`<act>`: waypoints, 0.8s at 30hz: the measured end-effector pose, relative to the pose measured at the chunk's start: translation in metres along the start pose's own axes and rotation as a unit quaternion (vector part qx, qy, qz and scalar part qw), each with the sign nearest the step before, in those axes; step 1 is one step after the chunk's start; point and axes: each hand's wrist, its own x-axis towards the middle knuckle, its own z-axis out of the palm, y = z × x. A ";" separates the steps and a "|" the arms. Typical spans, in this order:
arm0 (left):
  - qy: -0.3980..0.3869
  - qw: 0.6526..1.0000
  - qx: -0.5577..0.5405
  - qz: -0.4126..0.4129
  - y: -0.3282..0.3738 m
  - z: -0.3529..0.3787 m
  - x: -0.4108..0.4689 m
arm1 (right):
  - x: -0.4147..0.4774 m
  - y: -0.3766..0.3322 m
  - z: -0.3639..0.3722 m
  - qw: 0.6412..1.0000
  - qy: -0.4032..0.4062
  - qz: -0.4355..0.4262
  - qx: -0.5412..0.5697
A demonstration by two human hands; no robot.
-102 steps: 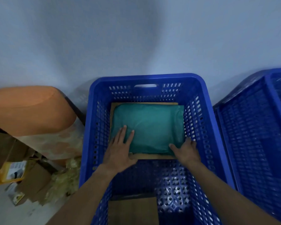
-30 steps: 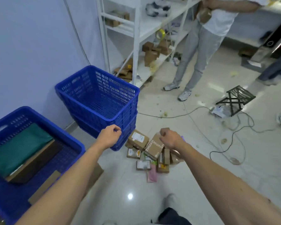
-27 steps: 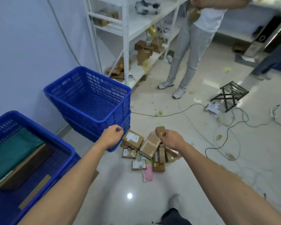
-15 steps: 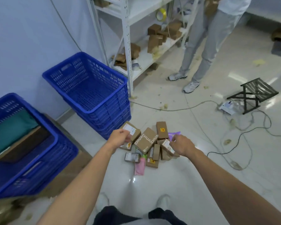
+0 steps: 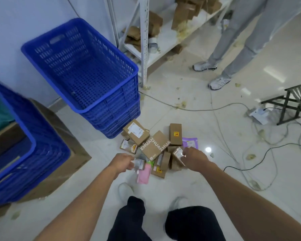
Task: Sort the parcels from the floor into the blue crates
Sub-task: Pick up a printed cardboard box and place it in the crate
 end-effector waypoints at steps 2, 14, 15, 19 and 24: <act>0.004 1.000 -0.008 -0.015 0.000 0.008 0.023 | 0.029 0.000 0.004 0.999 -0.020 -0.010 -0.037; 0.079 0.987 -0.076 -0.118 -0.076 0.104 0.270 | 0.319 0.027 0.111 0.991 -0.114 -0.076 0.003; 0.077 0.985 -0.096 -0.121 -0.086 0.117 0.295 | 0.342 0.029 0.126 0.992 -0.110 -0.064 0.020; 0.076 0.971 -0.194 -0.117 -0.116 0.163 0.385 | 0.428 0.032 0.187 0.993 -0.071 -0.044 0.079; 0.085 0.925 -0.344 -0.134 -0.140 0.193 0.457 | 0.498 0.034 0.251 0.972 -0.072 -0.047 0.219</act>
